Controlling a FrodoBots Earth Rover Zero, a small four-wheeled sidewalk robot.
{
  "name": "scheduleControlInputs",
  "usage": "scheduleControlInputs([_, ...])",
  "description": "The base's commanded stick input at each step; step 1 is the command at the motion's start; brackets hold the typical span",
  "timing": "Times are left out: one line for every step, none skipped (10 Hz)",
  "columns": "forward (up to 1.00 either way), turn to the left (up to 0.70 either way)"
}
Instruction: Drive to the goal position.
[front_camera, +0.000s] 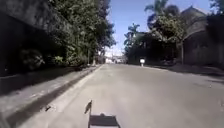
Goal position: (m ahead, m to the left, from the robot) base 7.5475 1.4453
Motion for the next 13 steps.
scheduleControlInputs([0.70, -0.03])
scheduleControlInputs([0.70, -0.03])
scheduleControlInputs([0.70, -0.03])
scheduleControlInputs([0.70, -0.03])
scheduleControlInputs([0.70, -0.03])
scheduleControlInputs([0.70, -0.03])
scheduleControlInputs([0.70, -0.03])
scheduleControlInputs([0.70, -0.03])
scheduleControlInputs([0.70, -0.03])
scheduleControlInputs([0.70, -0.03])
scheduleControlInputs([0.70, -0.03])
scheduleControlInputs([0.70, -0.03])
scheduleControlInputs([0.70, -0.03])
